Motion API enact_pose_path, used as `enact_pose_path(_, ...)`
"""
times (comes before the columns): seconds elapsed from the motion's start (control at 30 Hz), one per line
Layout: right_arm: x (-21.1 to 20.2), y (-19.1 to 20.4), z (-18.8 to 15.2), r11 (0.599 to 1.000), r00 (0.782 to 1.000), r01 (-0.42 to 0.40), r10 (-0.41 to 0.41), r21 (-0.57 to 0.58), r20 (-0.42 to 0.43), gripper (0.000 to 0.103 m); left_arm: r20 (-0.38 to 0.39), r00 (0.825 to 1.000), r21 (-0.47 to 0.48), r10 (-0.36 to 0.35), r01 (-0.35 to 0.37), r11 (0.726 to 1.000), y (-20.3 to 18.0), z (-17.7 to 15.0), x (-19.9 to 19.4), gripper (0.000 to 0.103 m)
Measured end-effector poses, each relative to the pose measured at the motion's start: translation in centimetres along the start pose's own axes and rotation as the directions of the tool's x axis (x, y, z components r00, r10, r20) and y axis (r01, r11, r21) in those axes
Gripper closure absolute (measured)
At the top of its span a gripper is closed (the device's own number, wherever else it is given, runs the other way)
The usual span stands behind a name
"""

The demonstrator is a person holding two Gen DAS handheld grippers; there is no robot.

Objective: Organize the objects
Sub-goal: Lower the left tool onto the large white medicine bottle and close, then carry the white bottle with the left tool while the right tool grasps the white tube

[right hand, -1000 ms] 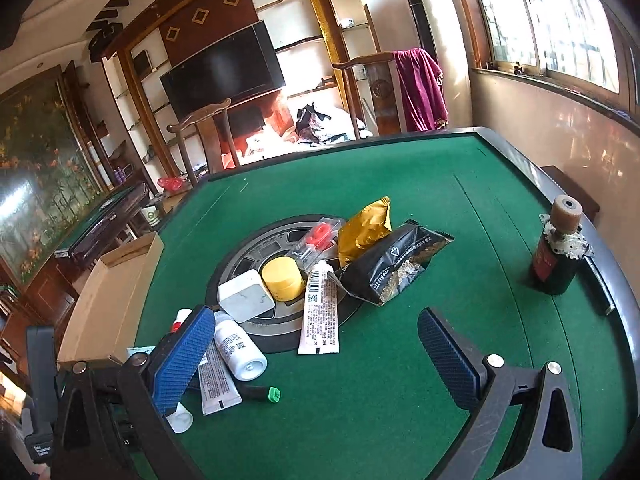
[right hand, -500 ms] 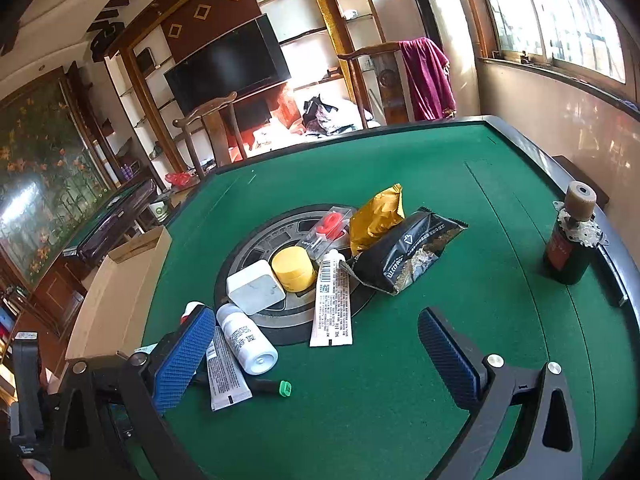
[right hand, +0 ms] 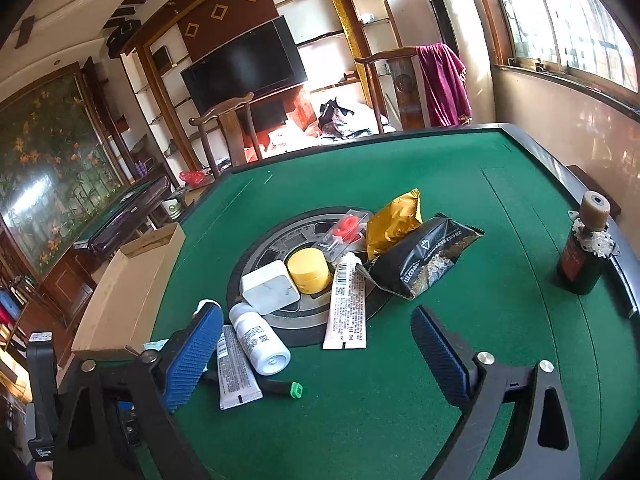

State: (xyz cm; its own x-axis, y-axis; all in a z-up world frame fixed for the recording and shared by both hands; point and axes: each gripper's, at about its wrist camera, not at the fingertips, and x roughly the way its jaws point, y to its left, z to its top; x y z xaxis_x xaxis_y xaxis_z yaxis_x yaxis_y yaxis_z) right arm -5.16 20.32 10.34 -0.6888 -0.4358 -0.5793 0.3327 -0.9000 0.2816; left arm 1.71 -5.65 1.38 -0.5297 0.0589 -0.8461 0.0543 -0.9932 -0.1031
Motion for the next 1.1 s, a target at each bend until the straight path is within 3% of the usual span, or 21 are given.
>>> enact_pose_path(0.13,1.7,-1.6,0.1,0.998,0.997,0.053,-0.052,0.019,-0.065,0.040,0.024,0.999,0.048,0.041,-0.042,0.998,-0.8,0.0,0.3,0.070)
enact_pose_path(0.23,3.8,-2.3,-0.4,0.995,0.987,0.094,-0.090,0.022,-0.136,0.042,0.029,0.999,0.065,0.044,-0.045,0.997,-1.1,0.0,0.5,0.068)
enact_pose_path(0.4,5.7,-0.4,0.3,0.989,0.981,0.129,-0.137,-0.067,-0.140,0.044,0.028,0.999,0.070,0.022,-0.024,0.997,-1.1,0.0,0.6,0.062)
enact_pose_path(0.53,8.9,-0.1,0.9,0.985,0.966,0.154,-0.167,-0.078,-0.197,0.044,0.027,1.000,0.072,0.012,-0.014,0.997,-1.1,0.0,0.6,0.058)
enact_pose_path(0.6,10.5,-0.7,1.0,0.982,0.953,0.178,-0.187,-0.059,-0.239,0.046,0.027,1.000,0.071,0.003,-0.005,0.997,-1.0,0.0,0.6,0.057)
enact_pose_path(0.67,11.6,-1.4,1.2,0.982,0.947,0.185,-0.189,-0.040,-0.261,0.055,0.026,1.000,0.072,-0.003,0.001,0.997,-1.0,0.0,0.6,0.055)
enact_pose_path(0.87,14.3,-1.1,2.2,0.963,0.928,0.236,-0.263,-0.128,-0.265,0.057,0.022,1.000,0.086,-0.008,0.006,0.996,-1.3,-0.1,0.7,0.049)
enact_pose_path(0.93,14.5,-1.0,2.4,0.960,0.930,0.246,-0.273,-0.135,-0.248,0.058,0.022,1.000,0.089,-0.005,0.003,0.996,-1.4,-0.1,0.7,0.049)
enact_pose_path(1.03,14.0,-1.3,2.0,0.963,0.938,0.231,-0.259,-0.139,-0.232,0.070,0.023,1.000,0.089,0.000,-0.002,0.996,-1.5,-0.1,0.7,0.049)
enact_pose_path(1.1,13.6,-1.7,1.9,0.968,0.942,0.216,-0.240,-0.124,-0.234,0.070,0.027,1.000,0.082,0.015,-0.017,0.996,-1.4,-0.1,0.6,0.056)
